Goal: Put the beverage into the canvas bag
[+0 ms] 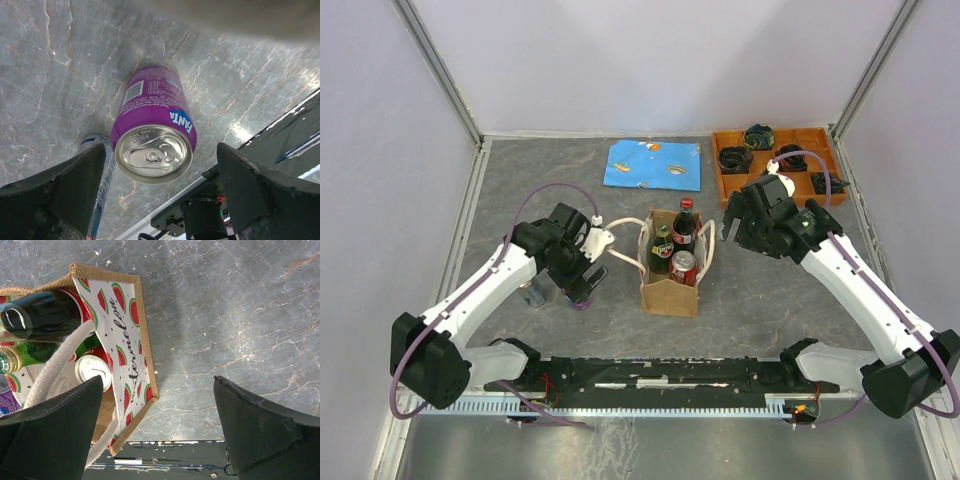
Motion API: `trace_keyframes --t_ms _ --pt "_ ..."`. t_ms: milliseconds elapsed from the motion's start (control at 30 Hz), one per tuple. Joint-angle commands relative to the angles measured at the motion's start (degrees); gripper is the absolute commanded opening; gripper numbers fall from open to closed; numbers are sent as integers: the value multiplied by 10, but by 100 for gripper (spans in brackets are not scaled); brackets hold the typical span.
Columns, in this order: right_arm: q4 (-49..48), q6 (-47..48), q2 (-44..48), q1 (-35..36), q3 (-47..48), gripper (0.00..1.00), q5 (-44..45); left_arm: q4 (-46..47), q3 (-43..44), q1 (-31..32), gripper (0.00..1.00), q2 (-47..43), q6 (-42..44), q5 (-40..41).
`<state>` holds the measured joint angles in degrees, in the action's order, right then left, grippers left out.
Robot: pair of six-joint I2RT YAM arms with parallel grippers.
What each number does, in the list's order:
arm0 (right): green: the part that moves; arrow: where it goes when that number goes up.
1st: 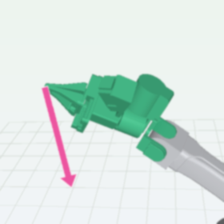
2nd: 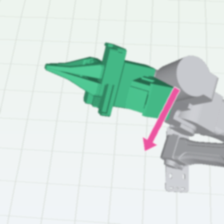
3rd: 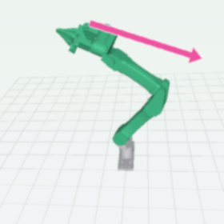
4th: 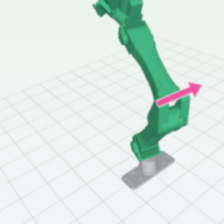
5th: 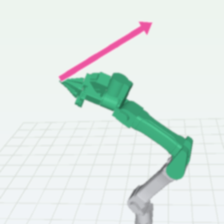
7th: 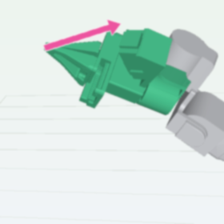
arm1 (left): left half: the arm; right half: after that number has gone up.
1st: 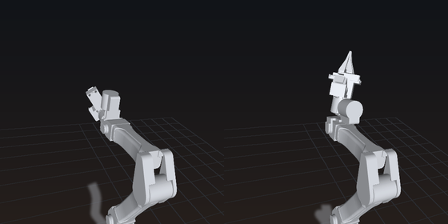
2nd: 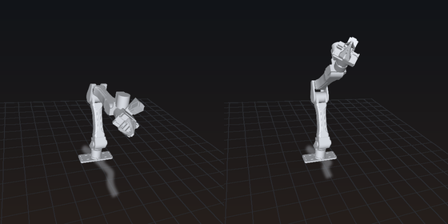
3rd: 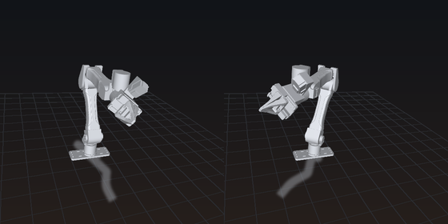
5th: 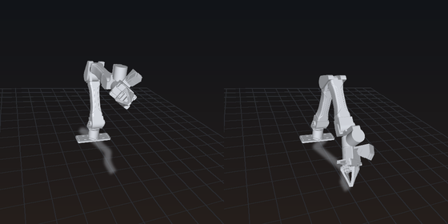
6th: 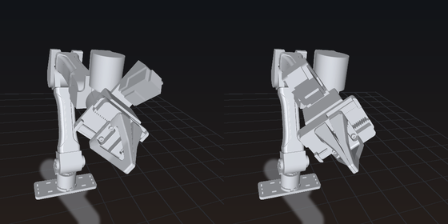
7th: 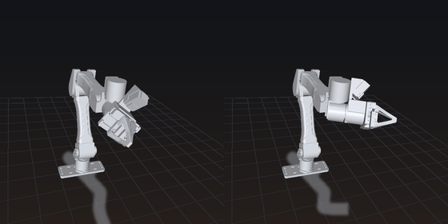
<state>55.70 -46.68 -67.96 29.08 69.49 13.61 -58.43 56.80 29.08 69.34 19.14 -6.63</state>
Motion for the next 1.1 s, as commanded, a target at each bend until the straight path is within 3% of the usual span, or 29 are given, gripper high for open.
trace_keyframes --t_ms 0,67,133,300,367,567,633,767,800,900,1067 --pt "-11 -3 15 -2 3 99 11 22 -20 3 96 6 36 26" --pt "-11 -3 14 -2 3 99 11 28 -25 3 94 11 38 27" --pt "-10 -4 15 -2 2 99 11 32 -28 3 83 14 39 27" --pt "-9 -6 21 -3 -3 99 13 33 -20 3 33 7 32 21" --pt "-10 -6 23 -2 -5 99 14 33 -14 3 22 -1 24 18" --pt "-15 -4 19 -3 -5 99 10 30 -2 3 13 -31 4 22" --pt "-19 -4 18 -3 -8 99 6 29 -3 3 17 -39 5 19" --pt "-26 -3 13 -3 -11 99 -3 25 -2 3 73 -34 13 3" --pt "-27 -3 11 -3 -11 99 -5 25 0 3 79 -31 15 -2" --pt "-27 -3 12 -3 -12 99 -7 25 -2 3 90 -28 21 -11" --pt "-23 -5 17 -3 -14 99 -4 27 -7 3 94 -16 27 -18"
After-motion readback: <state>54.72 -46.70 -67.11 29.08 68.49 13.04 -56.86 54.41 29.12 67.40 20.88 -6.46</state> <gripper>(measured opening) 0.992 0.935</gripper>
